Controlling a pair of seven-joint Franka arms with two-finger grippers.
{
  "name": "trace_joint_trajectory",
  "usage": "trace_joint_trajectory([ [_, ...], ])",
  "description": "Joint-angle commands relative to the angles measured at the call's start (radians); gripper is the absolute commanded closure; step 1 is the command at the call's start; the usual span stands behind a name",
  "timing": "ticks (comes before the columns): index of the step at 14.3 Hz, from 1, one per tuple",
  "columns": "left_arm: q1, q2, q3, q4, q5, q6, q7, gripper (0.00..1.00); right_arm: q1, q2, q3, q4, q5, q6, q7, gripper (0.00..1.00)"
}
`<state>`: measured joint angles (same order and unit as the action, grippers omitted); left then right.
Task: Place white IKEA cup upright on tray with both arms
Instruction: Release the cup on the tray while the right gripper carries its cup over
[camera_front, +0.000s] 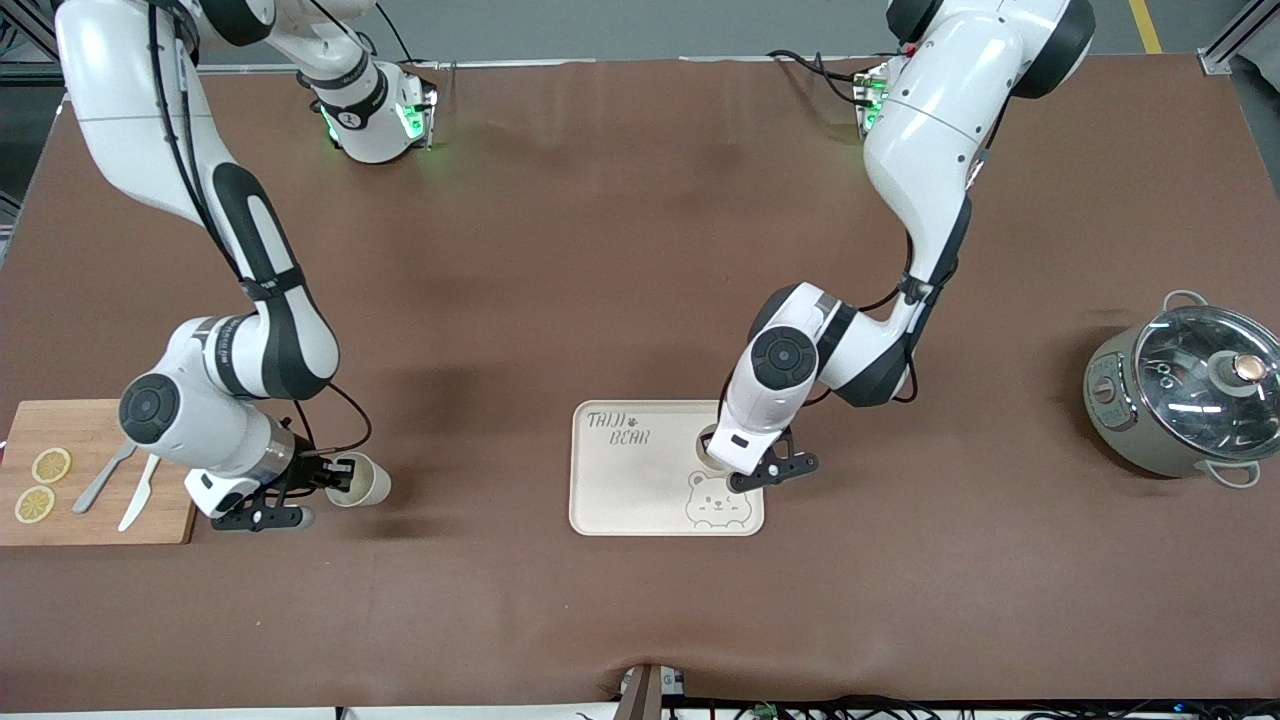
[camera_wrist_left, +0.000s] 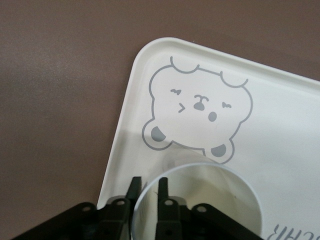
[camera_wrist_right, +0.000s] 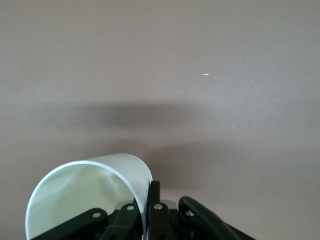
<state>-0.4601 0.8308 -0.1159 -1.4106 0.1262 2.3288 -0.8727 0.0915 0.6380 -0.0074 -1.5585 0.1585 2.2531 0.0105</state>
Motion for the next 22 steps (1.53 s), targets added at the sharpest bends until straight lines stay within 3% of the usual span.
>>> trace_joint_trajectory([
  [1, -0.009, -0.008, 0.005, 0.022, -0.005, -0.006, -0.012, 0.00, 0.040, -0.008, 0.013, 0.115, 0.021, -0.124, 0.165, 1.00],
  [5, 0.008, -0.048, 0.004, 0.025, -0.014, -0.055, -0.014, 0.00, 0.164, 0.038, 0.012, 0.223, 0.013, -0.136, 0.450, 1.00],
  [12, 0.093, -0.142, -0.005, 0.029, -0.054, -0.177, 0.030, 0.00, 0.347, 0.261, -0.011, 0.512, 0.000, -0.110, 0.767, 1.00],
  [16, 0.162, -0.156, -0.002, 0.029, -0.112, -0.201, 0.197, 0.00, 0.431, 0.337, -0.051, 0.520, 0.000, 0.025, 0.830, 1.00],
  [22, 0.281, -0.102, 0.005, 0.027, -0.112, -0.111, 0.452, 0.00, 0.507, 0.355, -0.063, 0.509, -0.025, 0.037, 0.887, 1.00],
])
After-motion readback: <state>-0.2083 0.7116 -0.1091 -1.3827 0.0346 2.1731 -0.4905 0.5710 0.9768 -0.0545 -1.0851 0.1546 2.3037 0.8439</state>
